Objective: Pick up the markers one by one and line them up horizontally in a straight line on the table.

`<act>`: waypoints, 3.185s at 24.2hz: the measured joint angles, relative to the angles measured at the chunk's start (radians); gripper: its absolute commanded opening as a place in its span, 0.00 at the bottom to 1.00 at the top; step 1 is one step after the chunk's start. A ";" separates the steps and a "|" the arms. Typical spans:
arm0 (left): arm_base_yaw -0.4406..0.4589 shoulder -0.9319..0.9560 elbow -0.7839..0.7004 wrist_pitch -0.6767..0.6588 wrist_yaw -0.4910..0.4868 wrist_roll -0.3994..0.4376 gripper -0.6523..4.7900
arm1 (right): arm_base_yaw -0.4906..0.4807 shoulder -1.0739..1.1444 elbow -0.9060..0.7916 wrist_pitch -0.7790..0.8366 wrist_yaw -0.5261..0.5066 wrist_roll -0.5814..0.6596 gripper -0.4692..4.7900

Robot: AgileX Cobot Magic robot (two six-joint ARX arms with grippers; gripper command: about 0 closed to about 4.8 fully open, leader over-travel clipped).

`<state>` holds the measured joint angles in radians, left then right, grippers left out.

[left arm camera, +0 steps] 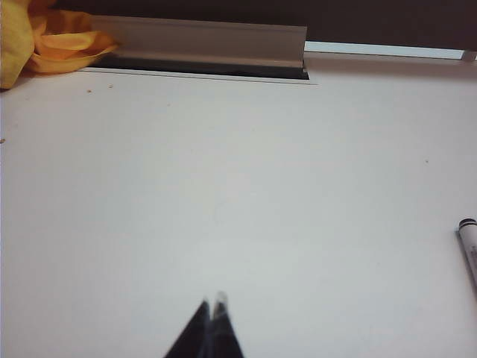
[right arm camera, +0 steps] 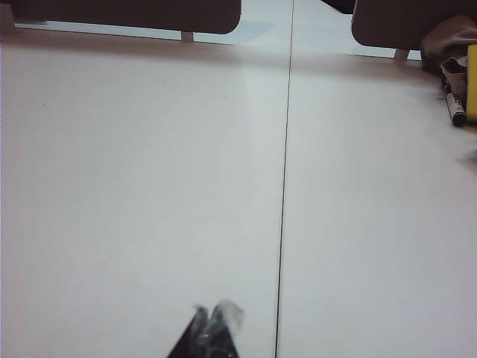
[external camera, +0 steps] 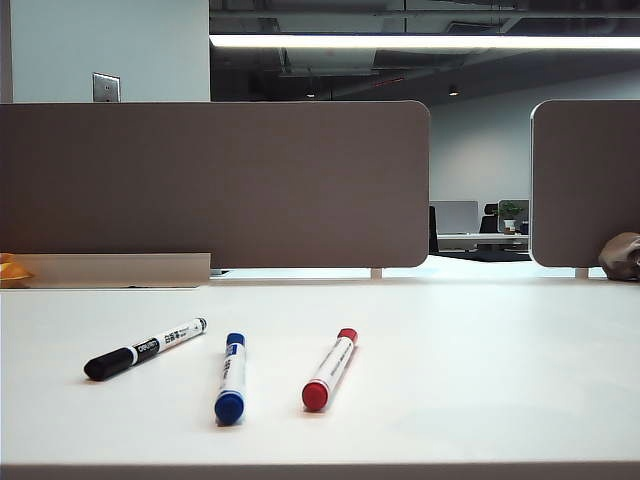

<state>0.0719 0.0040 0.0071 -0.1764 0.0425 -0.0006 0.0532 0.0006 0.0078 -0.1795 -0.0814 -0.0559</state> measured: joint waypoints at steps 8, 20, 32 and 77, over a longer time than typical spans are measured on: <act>0.000 0.000 0.000 0.000 0.000 0.000 0.11 | 0.000 0.000 0.000 0.000 0.000 0.000 0.08; 0.000 0.002 0.103 0.048 0.194 -0.108 0.11 | 0.001 0.000 0.000 0.079 -0.186 0.169 0.08; 0.000 0.000 0.450 -0.099 0.607 -0.353 0.11 | 0.001 0.001 0.000 0.309 -0.570 0.692 0.09; -0.402 1.079 1.178 -0.857 0.002 0.029 0.11 | 0.521 1.705 1.349 -0.653 -0.216 -0.012 0.35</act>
<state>-0.3302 1.0828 1.1851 -1.0332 0.0448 0.0280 0.5747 1.7054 1.3563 -0.8326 -0.2970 -0.0681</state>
